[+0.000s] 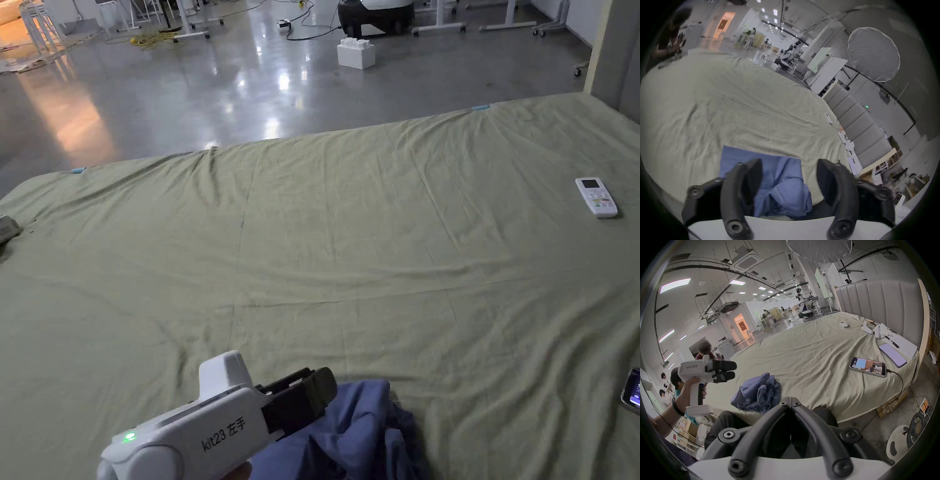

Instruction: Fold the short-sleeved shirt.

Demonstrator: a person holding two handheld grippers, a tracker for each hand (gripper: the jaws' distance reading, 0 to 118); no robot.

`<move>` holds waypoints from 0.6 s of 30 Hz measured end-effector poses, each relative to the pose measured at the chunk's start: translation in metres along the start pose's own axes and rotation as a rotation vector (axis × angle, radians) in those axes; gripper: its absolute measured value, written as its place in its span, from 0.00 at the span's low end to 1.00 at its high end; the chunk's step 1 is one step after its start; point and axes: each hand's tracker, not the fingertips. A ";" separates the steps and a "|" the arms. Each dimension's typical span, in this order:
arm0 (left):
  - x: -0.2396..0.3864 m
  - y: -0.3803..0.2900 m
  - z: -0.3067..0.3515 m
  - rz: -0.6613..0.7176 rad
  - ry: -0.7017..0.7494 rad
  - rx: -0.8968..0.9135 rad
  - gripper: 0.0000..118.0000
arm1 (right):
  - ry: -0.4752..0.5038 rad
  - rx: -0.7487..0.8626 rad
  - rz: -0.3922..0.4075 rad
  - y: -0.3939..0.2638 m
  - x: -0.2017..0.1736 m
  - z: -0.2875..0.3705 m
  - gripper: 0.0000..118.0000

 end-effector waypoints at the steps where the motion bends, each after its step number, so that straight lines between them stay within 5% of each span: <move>1: -0.004 -0.003 -0.011 -0.006 0.007 -0.018 0.28 | 0.004 0.002 0.003 0.001 -0.002 0.000 0.00; 2: -0.006 -0.008 -0.025 0.005 0.014 -0.050 0.03 | 0.008 0.002 0.008 0.002 -0.003 0.000 0.00; 7: -0.014 -0.053 -0.098 0.179 -0.125 -0.279 0.03 | -0.015 -0.002 0.039 0.000 -0.008 0.011 0.00; 10: -0.003 -0.083 -0.115 -0.088 0.014 -0.333 0.00 | -0.019 -0.026 0.003 -0.005 -0.006 0.011 0.00; 18: 0.014 -0.055 -0.090 -0.044 -0.027 -0.202 0.00 | 0.042 -0.098 0.044 0.002 -0.024 -0.025 0.00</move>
